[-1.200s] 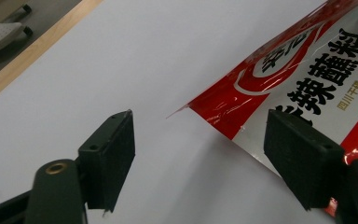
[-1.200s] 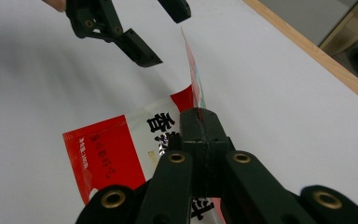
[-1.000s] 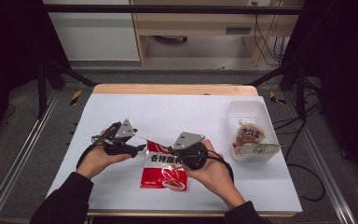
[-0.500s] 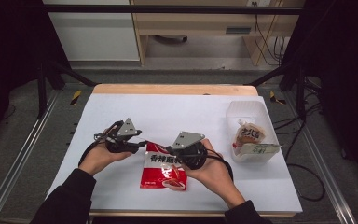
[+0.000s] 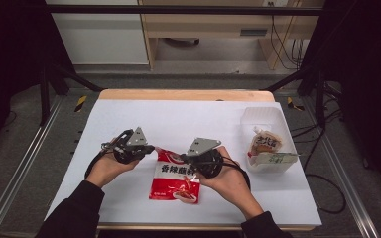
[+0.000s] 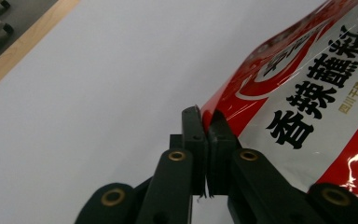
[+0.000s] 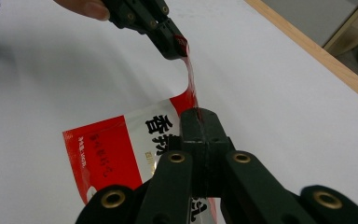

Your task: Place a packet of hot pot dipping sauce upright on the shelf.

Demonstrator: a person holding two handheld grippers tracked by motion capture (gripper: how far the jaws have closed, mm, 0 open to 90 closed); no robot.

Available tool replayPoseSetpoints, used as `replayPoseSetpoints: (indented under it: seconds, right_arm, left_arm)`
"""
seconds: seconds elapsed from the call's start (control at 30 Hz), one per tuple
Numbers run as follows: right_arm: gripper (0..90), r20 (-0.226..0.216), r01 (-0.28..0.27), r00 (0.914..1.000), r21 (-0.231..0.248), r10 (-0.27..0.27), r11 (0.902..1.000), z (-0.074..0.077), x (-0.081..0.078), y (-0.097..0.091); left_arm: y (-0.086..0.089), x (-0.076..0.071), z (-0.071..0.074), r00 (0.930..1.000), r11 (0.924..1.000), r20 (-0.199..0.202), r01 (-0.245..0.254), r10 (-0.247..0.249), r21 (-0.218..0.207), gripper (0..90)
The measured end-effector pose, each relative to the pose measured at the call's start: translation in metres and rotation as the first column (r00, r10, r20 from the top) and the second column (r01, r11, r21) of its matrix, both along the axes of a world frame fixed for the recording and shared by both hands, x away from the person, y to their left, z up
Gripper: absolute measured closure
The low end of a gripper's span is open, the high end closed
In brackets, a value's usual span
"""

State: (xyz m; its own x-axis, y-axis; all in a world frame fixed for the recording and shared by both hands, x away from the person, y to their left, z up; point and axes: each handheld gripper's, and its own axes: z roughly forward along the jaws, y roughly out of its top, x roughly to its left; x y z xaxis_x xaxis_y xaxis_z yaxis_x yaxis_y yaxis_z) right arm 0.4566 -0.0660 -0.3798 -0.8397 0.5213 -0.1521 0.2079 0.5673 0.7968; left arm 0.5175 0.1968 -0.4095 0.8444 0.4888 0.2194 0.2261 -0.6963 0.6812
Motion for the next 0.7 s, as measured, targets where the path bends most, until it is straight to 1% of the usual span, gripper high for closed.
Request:
replayPoseSetpoints:
  seconds: [0.07, 0.2, 0.27, 0.37, 0.5, 0.6, 0.7]
  right_arm:
    - [90.0, 0.0, 0.002, 1.0, 0.002, -0.002, 1.0, 0.001, 0.001, -0.003]
    - [90.0, 0.001, 0.016, 0.9999, 0.014, -0.016, 0.9998, 0.003, 0.003, -0.008]
    - [90.0, 0.002, 0.017, 0.9999, 0.012, -0.017, 0.9998, 0.004, 0.004, -0.01]
    - [90.0, -0.001, 0.024, 0.9997, 0.017, -0.024, 0.9996, 0.006, 0.005, -0.012]
    - [90.0, 0.004, 0.027, 0.9996, 0.017, -0.027, 0.9995, 0.01, 0.005, -0.013]
    - [90.0, 0.003, 0.031, 0.9995, 0.021, -0.031, 0.9993, 0.011, 0.006, -0.015]
    - [90.0, -0.002, 0.039, 0.9992, 0.021, -0.039, 0.999, 0.012, 0.007, -0.017]
  left_arm:
    - [0.001, -0.001, 0.002, 0.9999, 0.9999, 0.01, 0.004, -0.004, -0.01, 90.0]
    - [0.002, -0.003, 0.005, 0.9998, 0.9993, 0.014, 0.014, -0.013, -0.036, 90.0]
    - [0.002, -0.004, 0.007, 0.9997, 0.9993, 0.018, 0.017, -0.017, -0.034, 90.0]
    - [0.002, -0.005, 0.01, 0.9997, 0.9987, 0.02, 0.017, -0.016, -0.048, 90.0]
    - [0.002, -0.005, 0.015, 0.9994, 0.9988, 0.022, 0.027, -0.026, -0.041, 90.0]
    - [0.003, -0.007, 0.018, 0.9994, 0.9982, 0.023, 0.028, -0.027, -0.053, 90.0]
    - [0.003, -0.008, 0.022, 0.9992, 0.998, 0.028, 0.031, -0.029, -0.056, 90.0]
